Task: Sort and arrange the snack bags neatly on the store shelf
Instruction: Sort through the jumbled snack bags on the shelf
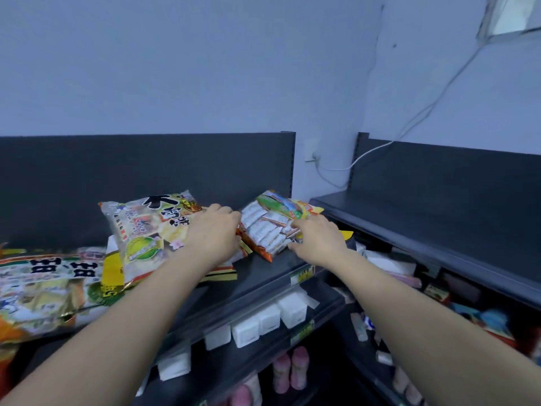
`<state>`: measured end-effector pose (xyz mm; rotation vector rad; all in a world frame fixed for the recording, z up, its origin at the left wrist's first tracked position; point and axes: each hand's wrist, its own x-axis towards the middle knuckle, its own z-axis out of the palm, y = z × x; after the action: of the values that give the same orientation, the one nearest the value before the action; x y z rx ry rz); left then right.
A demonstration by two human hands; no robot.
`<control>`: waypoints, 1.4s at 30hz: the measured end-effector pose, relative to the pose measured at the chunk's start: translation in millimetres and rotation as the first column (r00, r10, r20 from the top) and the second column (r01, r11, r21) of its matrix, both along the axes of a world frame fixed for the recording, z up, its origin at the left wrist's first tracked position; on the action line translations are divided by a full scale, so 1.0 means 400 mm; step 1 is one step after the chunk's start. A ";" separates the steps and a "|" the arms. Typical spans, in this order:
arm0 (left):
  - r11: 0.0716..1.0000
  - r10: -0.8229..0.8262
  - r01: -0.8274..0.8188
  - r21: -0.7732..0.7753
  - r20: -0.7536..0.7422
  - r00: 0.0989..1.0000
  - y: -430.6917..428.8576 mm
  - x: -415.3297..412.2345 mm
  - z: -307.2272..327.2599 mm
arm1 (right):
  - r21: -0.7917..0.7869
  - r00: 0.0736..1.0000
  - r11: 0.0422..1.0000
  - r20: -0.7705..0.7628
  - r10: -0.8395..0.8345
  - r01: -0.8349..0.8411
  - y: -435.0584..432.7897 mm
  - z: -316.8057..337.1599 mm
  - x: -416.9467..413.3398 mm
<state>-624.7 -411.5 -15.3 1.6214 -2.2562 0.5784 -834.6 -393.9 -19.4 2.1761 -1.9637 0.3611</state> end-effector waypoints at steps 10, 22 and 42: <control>0.995 -0.071 0.070 0.067 0.006 0.997 -0.347 -0.173 -0.009 | 0.075 0.991 0.991 0.073 -0.117 0.111 -0.300 -0.031 -0.165; 0.946 -0.177 0.254 0.200 -0.336 0.925 -0.584 -0.316 -0.048 | 0.211 0.451 0.965 0.884 -0.122 -0.153 -0.535 -0.078 -0.215; 0.893 0.202 -0.299 0.337 0.294 0.934 -0.756 -0.508 -0.106 | 0.382 0.802 0.919 0.578 -0.153 -0.101 -0.856 -0.183 -0.443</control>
<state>-827.9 -713.8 -57.7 2.1658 -2.4736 0.4489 -1011.6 -736.2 -92.5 2.4903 -2.5918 0.7990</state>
